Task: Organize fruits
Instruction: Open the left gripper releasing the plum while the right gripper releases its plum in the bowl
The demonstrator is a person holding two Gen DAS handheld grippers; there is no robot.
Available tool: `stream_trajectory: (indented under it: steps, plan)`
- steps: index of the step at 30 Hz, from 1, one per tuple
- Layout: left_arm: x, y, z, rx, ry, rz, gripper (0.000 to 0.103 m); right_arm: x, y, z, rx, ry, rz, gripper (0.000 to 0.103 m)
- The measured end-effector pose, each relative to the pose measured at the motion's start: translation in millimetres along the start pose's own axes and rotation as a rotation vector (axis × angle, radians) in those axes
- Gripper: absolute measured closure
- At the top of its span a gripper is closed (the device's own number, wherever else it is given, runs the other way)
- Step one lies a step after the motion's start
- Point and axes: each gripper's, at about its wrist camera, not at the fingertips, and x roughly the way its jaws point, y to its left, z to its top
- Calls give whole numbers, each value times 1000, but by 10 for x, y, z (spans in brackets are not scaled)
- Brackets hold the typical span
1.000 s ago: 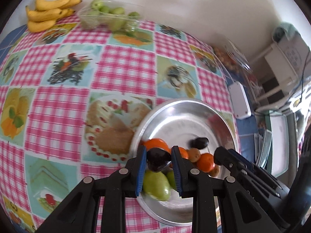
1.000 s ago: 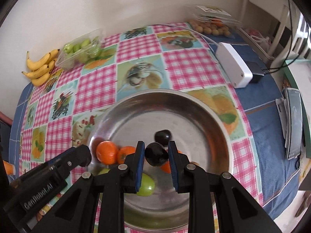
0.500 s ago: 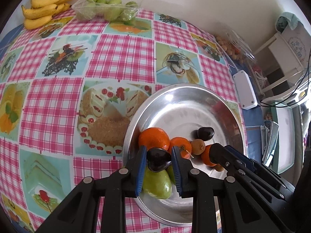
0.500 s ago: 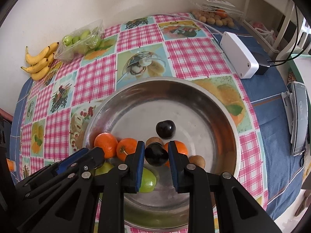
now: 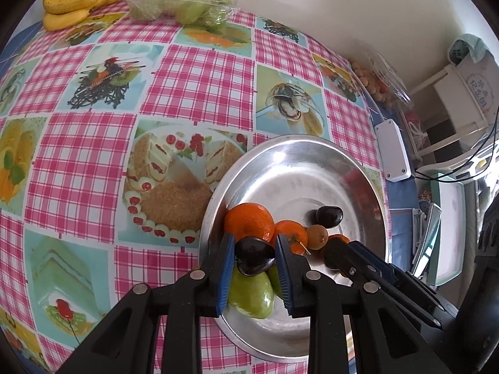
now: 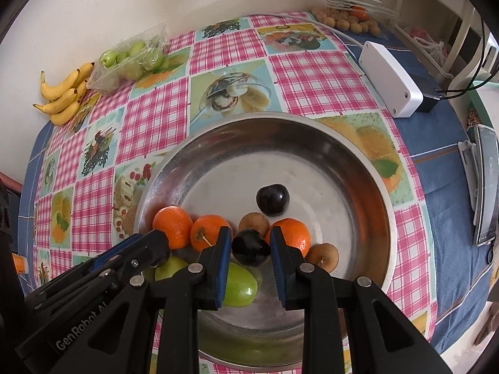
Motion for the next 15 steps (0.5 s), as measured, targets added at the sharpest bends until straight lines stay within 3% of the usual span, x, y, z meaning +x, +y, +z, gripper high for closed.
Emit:
stream_trajectory:
  steps: [11, 15]
  plan:
    - [-136, 20, 52, -7, -24, -19, 73, -69, 2, 13, 13, -24, 5, 77]
    - [-184, 92, 86, -16, -45, 6, 73, -72, 1, 15, 18, -26, 6, 77]
